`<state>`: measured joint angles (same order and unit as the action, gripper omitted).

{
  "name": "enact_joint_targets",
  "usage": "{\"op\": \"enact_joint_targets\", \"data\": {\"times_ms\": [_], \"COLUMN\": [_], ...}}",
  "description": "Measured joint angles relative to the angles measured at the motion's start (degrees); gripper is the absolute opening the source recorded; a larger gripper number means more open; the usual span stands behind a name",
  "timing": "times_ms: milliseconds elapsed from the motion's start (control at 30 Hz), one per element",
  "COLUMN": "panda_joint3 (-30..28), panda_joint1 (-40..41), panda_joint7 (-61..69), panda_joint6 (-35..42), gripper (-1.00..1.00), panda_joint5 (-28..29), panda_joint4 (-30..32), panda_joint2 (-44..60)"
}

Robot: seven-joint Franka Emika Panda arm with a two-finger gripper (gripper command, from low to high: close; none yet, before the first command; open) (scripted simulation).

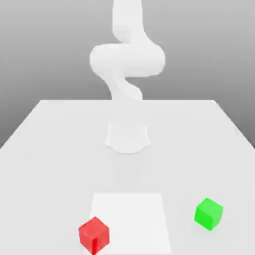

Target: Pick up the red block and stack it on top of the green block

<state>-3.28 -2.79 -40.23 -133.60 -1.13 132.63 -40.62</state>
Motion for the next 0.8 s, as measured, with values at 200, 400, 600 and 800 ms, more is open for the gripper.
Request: {"op": "enact_joint_targets", "data": {"times_ms": [200,400,600,800], "panda_joint3": [-7.3,-12.2,-13.8,-14.2], "panda_joint1": [-5.8,-9.1,-9.2,-7.8], "panda_joint7": [14.6,29.5,43.4,53.6], "panda_joint6": [-4.4,-8.6,-12.9,-17.8], "gripper": [0.0,0.0,0.0,0.0], "panda_joint5": [-3.9,-8.6,-12.1,-10.2], "panda_joint4": [2.1,4.0,6.0,8.3], "panda_joint2": [12.8,25.4,37.9,49.1]}}
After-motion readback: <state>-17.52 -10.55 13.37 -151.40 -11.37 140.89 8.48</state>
